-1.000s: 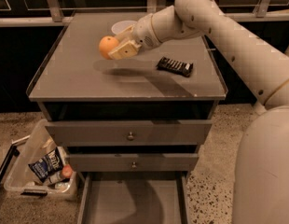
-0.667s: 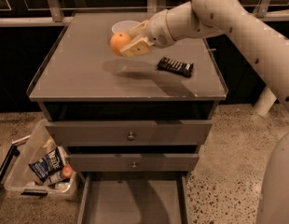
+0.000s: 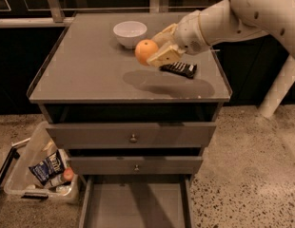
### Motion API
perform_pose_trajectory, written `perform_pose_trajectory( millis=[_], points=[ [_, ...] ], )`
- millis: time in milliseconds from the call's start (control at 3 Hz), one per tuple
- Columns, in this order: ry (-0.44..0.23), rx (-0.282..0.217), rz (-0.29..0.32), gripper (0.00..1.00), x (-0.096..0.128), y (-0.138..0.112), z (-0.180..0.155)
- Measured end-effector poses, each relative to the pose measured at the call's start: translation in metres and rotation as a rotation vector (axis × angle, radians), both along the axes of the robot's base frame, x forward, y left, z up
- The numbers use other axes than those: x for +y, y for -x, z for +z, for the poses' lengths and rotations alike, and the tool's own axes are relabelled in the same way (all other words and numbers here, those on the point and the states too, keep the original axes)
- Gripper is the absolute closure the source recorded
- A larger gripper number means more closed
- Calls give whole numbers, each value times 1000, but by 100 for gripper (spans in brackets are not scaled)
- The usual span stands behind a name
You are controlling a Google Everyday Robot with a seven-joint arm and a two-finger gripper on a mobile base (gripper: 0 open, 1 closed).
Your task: Place orange into bottom drawer
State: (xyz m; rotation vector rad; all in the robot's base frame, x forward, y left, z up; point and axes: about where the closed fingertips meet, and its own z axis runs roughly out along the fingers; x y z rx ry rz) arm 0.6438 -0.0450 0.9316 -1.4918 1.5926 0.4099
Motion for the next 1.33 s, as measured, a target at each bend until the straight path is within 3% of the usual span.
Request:
perform_pose_trajectory(
  millis=[333,1000,1333],
  points=[
    [50,-15,-9,100,-33,43,-3],
    [51,-24,-2,100,-33,57,-8],
    [36,-51,6,100,-33,95,-21]
  ],
)
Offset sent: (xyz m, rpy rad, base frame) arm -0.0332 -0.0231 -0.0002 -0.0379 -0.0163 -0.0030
